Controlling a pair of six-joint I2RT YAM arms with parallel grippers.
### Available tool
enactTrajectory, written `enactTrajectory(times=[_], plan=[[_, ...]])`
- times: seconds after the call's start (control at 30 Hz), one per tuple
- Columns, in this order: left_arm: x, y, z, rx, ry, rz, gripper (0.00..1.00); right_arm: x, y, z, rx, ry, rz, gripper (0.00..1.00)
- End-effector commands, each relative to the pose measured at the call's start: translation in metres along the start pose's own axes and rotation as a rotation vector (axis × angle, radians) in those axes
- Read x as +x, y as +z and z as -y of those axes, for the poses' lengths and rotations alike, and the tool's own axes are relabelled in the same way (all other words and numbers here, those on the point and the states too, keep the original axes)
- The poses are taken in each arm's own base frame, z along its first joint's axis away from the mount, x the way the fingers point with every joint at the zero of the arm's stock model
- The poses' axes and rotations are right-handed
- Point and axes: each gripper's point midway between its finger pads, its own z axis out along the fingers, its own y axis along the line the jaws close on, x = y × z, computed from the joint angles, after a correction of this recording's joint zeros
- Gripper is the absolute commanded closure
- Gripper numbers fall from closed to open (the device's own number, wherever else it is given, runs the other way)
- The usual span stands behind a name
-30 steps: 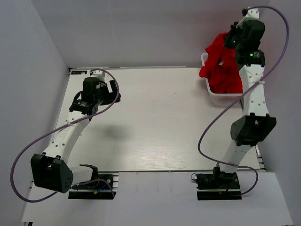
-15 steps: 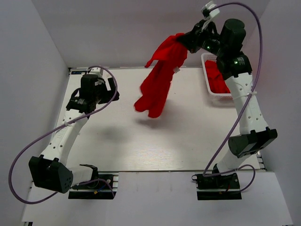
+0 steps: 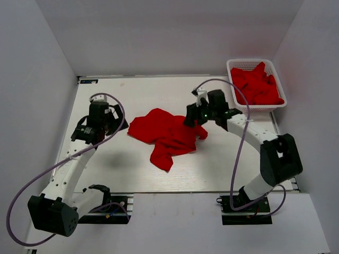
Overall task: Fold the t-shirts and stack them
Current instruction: Move the tshirt to the center of the board, then flatten out the tshirt
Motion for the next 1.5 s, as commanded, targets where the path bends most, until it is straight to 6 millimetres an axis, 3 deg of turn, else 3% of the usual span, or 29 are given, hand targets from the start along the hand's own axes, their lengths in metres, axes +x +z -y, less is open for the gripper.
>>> enactTrajectory(times=[0.0,0.03,0.13,0.27,0.3,0.33,0.5,0.63,0.67,0.7,0.9,1.03,1.23,1.33,1.37,1.47], plan=[[0.03,0.01,0.004,0.039,-0.021,-0.091,0.0,-0.002,0.013,0.008,0.07,-0.022,0.03,0.17],[0.036,0.017,0.005,0.045,-0.019,-0.119,0.0,0.004,0.011,0.013,0.105,0.004,-0.001,0.11],[0.055,0.022,0.012,0.103,0.003,-0.18,0.0,0.005,0.003,0.024,0.207,0.046,0.015,0.1],[0.08,0.027,0.03,0.243,0.032,-0.244,0.0,-0.001,-0.032,0.028,0.318,0.083,0.056,0.1],[0.085,0.028,0.033,0.263,0.037,-0.253,0.0,0.005,-0.039,0.032,0.362,0.103,0.032,0.1],[0.093,0.027,0.042,0.312,0.042,-0.281,0.0,0.0,-0.056,0.042,0.46,0.106,0.062,0.1],[0.128,0.028,0.066,0.423,0.12,-0.344,0.0,0.032,-0.083,0.035,0.511,0.13,-0.001,0.1],[0.163,0.04,0.077,0.377,0.209,-0.429,0.04,0.034,-0.076,0.0,0.392,0.061,-0.023,0.1],[0.168,0.044,0.081,0.36,0.222,-0.44,0.05,0.032,-0.072,-0.001,0.396,0.052,-0.033,0.1],[0.175,0.048,0.073,0.295,0.241,-0.459,0.08,0.033,-0.068,-0.01,0.39,0.026,-0.047,0.1],[0.206,0.055,0.071,0.2,0.319,-0.503,0.19,0.043,-0.042,-0.013,0.465,-0.016,-0.141,0.11],[0.225,0.063,0.072,0.156,0.343,-0.518,0.21,0.05,-0.026,-0.018,0.456,0.035,-0.132,0.11],[0.231,0.073,0.084,0.165,0.376,-0.489,0.29,0.057,-0.01,-0.012,0.486,0.134,-0.087,0.12],[0.235,0.076,0.086,0.164,0.386,-0.486,0.47,0.066,0.002,-0.01,0.485,0.165,-0.096,0.15],[0.238,0.078,0.084,0.156,0.39,-0.495,0.6,0.066,0.004,-0.008,0.487,0.174,-0.096,0.18],[0.235,0.078,0.081,0.134,0.397,-0.492,0.79,0.066,0.013,-0.005,0.496,0.178,-0.095,0.3]])
